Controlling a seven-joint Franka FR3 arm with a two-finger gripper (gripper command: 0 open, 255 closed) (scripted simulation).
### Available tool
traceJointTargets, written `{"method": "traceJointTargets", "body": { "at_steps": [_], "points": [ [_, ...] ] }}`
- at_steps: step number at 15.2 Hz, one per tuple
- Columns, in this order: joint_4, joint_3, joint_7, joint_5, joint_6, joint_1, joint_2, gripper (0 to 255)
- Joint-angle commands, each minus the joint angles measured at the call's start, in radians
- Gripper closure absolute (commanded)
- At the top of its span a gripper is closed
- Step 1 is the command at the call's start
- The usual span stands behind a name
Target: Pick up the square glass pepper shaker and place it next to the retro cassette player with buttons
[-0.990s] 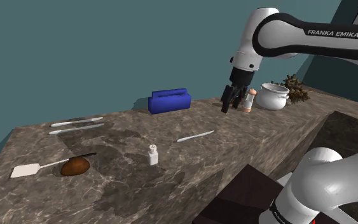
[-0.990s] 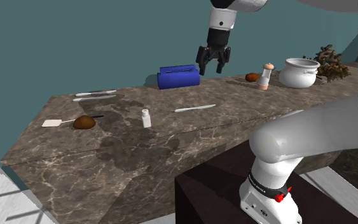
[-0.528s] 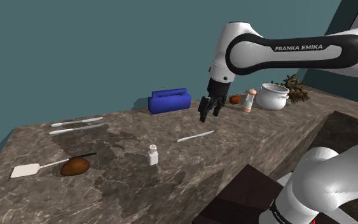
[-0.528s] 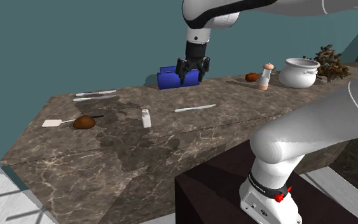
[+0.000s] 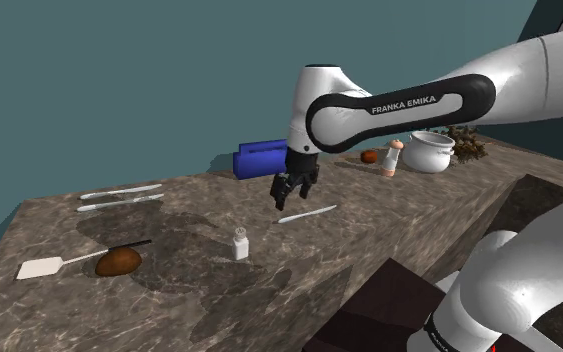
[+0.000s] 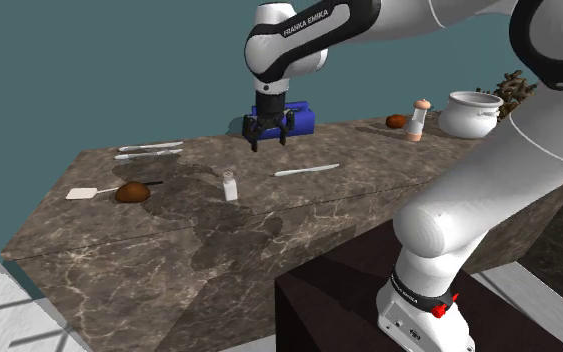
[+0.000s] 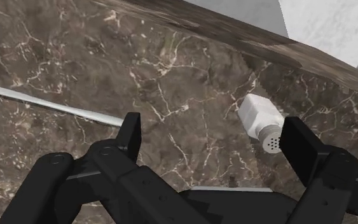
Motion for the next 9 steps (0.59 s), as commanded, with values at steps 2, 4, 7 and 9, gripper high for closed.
{"method": "traceJointTargets", "body": {
  "at_steps": [2,4,7,9],
  "points": [
    [0.04,0.049,0.067,-0.039,0.071,-0.003,0.106,0],
    [0.076,0.079,0.119,-0.077,0.11,-0.004,0.181,0],
    [0.142,0.117,0.205,-0.151,0.156,0.0,0.3,0],
    [0.193,0.133,0.265,-0.21,0.178,0.009,0.383,0]
  ]
}}
